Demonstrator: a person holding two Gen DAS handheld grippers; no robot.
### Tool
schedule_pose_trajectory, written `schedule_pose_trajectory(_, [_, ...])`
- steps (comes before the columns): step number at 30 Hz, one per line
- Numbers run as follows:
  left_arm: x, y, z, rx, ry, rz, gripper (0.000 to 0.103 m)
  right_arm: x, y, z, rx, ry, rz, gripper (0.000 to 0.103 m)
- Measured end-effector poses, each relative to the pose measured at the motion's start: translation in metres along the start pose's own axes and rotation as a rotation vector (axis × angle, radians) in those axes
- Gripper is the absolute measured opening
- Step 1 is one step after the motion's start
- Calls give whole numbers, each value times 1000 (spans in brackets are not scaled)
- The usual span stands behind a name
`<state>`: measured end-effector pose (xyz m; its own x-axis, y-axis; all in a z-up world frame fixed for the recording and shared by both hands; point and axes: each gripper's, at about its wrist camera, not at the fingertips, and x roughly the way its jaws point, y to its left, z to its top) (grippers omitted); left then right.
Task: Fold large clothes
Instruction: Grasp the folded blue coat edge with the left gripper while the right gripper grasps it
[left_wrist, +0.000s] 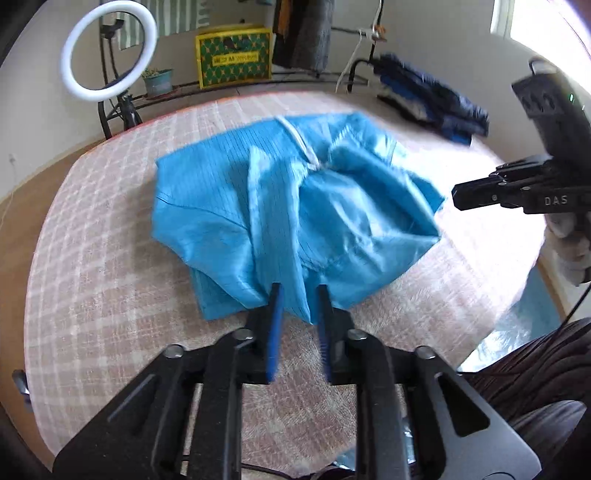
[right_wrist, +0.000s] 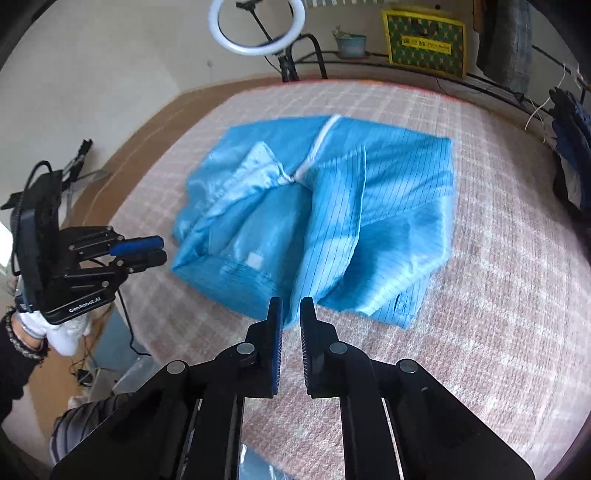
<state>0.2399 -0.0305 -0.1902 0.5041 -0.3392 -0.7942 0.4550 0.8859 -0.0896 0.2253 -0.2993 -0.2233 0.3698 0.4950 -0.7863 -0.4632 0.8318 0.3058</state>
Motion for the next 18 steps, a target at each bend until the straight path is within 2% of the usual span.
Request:
schedule_pose_trajectory(2, [-8,15,10,-19,-56,68,35,-12,-7,9,1,-83,8,8])
schedule_pose_trajectory(3, [-7,26,16,-42,-68,93,35,-14,-13,15,4,-124,-21,8])
schedule_pose_trajectory(6, [8,58,36,-128,-87,92,35,2,-29,32,18,-175,-89,8])
schedule_pose_trajectory(9, [35,81,49,-164,-70,83,35,27,-48,34,35,-135,-126,8])
schedule_pose_trajectory(11, [58,91,52,-177,-41,82,35,44,-57,22,34,-77,-153,8])
schedule_pose_trajectory(14, [93,102,50,-172,17,125,35,65,-63,-5,69,13,-172,9])
schedule_pose_trajectory(15, [101,105,48,-181,32,123,35,61,-60,-10,73,-22,-174,8])
schedule_pose_trajectory(18, [101,109,47,-196,29,111,35,48,-55,-9,58,14,-128,8])
